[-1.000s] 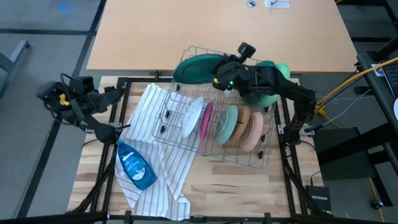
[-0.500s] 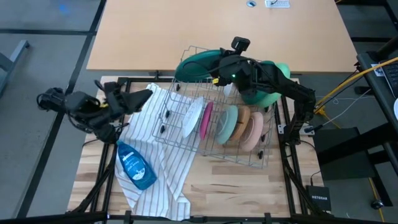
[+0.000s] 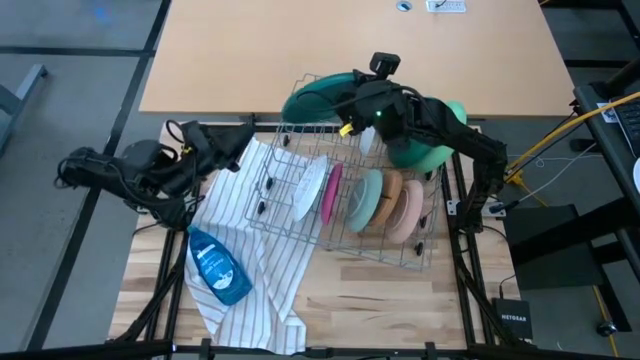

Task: Sort dishes
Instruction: Put the dark green plate in the dish rack

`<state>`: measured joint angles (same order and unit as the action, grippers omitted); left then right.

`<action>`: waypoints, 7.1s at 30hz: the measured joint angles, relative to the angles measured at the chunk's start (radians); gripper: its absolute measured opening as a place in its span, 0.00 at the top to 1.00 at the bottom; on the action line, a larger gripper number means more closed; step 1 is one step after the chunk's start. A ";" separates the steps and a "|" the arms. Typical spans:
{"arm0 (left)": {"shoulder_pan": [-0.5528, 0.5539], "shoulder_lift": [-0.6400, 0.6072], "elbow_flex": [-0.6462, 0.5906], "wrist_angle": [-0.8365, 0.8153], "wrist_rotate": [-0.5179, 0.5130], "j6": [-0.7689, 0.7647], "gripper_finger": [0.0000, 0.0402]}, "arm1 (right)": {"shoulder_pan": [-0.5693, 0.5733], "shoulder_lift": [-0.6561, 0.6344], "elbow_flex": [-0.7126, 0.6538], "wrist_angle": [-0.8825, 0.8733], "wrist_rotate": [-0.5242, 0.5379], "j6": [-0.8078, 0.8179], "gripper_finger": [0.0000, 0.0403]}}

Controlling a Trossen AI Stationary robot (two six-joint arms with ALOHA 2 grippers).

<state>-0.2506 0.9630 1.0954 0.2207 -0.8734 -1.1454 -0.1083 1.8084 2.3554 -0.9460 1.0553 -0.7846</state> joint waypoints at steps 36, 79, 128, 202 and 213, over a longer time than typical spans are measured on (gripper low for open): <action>0.311 0.145 0.000 0.140 0.026 -0.293 0.68 | -0.044 0.003 0.000 0.241 -0.142 -0.040 0.98; 0.400 0.144 0.000 0.286 0.035 -0.157 0.68 | -0.051 0.009 0.000 0.290 -0.408 0.087 0.97; 0.410 0.153 -0.007 0.259 0.037 0.156 1.00 | -0.046 0.004 -0.012 0.166 -0.359 0.396 0.70; 0.407 0.137 0.000 0.543 1.440 0.674 1.00 | -0.276 -0.136 -0.016 0.429 -2.113 1.277 0.74; 0.409 0.137 0.000 0.540 1.425 0.671 0.99 | -0.274 -0.140 -0.013 0.471 -2.155 1.279 0.95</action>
<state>0.1589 1.0996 1.0958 0.7603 0.5519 -0.4747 -0.3824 1.6685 2.3423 -0.4746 -1.0999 0.4944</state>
